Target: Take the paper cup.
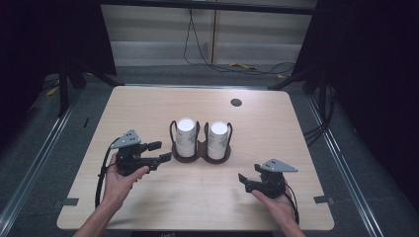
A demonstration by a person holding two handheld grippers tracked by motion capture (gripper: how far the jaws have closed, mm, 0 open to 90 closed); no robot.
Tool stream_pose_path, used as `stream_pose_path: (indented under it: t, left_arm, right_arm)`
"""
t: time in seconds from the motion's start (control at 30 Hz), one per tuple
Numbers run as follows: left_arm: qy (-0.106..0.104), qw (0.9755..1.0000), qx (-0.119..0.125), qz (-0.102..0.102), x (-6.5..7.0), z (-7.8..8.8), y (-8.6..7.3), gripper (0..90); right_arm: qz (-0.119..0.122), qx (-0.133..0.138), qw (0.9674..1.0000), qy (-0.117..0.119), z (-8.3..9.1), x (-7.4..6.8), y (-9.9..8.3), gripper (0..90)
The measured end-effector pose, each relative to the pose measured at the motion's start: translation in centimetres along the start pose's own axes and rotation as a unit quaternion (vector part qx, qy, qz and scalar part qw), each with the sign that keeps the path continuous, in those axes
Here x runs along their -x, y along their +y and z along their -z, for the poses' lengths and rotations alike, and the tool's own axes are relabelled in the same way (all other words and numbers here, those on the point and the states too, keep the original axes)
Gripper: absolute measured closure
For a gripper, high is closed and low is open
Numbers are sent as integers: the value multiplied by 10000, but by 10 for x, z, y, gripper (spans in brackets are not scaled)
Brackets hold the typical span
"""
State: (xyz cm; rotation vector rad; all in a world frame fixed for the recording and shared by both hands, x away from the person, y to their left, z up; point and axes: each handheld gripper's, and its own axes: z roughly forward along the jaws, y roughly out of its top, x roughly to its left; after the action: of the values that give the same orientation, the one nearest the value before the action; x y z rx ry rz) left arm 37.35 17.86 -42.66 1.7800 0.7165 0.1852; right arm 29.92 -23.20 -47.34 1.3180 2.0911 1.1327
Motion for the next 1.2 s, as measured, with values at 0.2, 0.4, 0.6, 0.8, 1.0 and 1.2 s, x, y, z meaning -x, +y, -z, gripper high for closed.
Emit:
stream_pose_path:
  t: [0.2, 0.4, 0.6, 0.8, 1.0, 1.2]
  left_arm:
    - [-139, 9997, 167, -61, -3, -1, 13, 438]
    - [-45, 10000, -17, 15, -7, -5, 30, 407]
    - [-44, 9989, -226, 417, -19, -15, 54, 292]
    - [-1, 9988, -343, 355, -26, -25, 63, 241]
    - [144, 9981, -607, -12, -25, -37, 66, 237]
    - [221, 9979, -614, -46, -24, -44, 71, 238]
  right_arm:
    - [3, -45, 10000, 49, -1, 0, 0, 286]
    - [5, -37, 10000, 49, -1, 0, 0, 289]
    - [9, 75, 9999, 98, 1, -1, 1, 257]
    - [21, 130, 9997, 184, 2, -3, 1, 214]
    - [30, 102, 9998, 196, 1, -2, 1, 203]
    - [2, 64, 9998, 198, -1, -2, 1, 207]
